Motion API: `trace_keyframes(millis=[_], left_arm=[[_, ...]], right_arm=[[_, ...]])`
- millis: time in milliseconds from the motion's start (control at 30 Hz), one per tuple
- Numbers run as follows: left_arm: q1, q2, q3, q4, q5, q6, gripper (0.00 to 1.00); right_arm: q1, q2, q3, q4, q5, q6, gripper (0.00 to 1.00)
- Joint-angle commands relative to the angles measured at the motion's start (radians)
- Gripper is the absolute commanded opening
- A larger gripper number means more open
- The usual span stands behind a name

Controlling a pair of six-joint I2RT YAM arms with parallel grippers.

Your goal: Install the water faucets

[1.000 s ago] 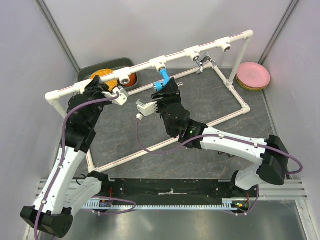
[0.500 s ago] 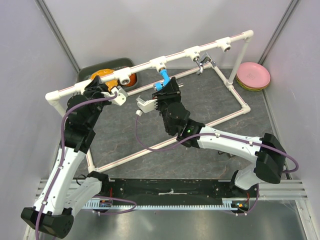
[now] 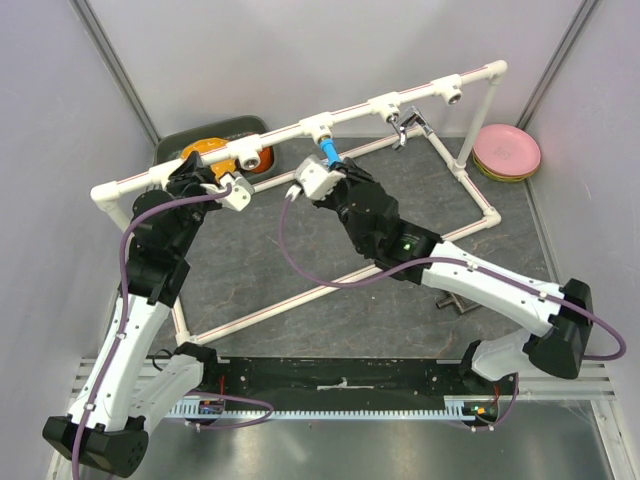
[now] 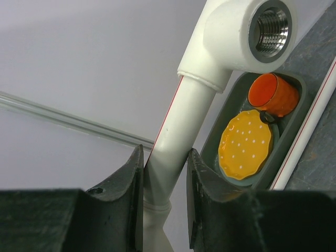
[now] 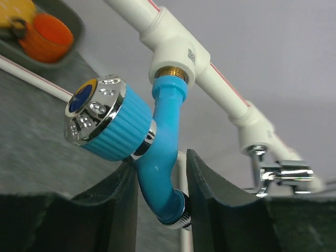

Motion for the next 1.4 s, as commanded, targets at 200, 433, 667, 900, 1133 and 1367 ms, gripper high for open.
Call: trace_keyframes(millis=[200,433,667,900,1133,1367], left_arm=[[0.02,-0.007,-0.019,-0.026,-0.009,-0.209,0.02],[0.025,-0.008,-0.019,-0.028,0.014,-0.21,0.02],[0.033,-0.014,-0.019,-0.025,0.02,-0.216,0.02],[0.037,-0.011,-0.019,-0.025,0.026,-0.218,0.02],[0.042,-0.008,-0.019,-0.023,0.034,-0.221,0.02],[0.043,-0.011,-0.019,-0.023,0.034,-0.224,0.02]], right_arm=[[-0.198,-0.155,-0.223,0.28,-0.27,1.338,0.0],[-0.214,-0.189,-0.317,0.437,-0.281,1.562,0.0],[-0.226,-0.216,-0.297,0.413,-0.317,1.546,0.16],[-0.225,-0.227,-0.171,0.214,-0.42,1.155,0.83],[-0.153,-0.254,-0.088,0.04,-0.394,0.647,0.98],[-0.01,-0.202,-0.177,0.175,-0.196,0.11,0.97]])
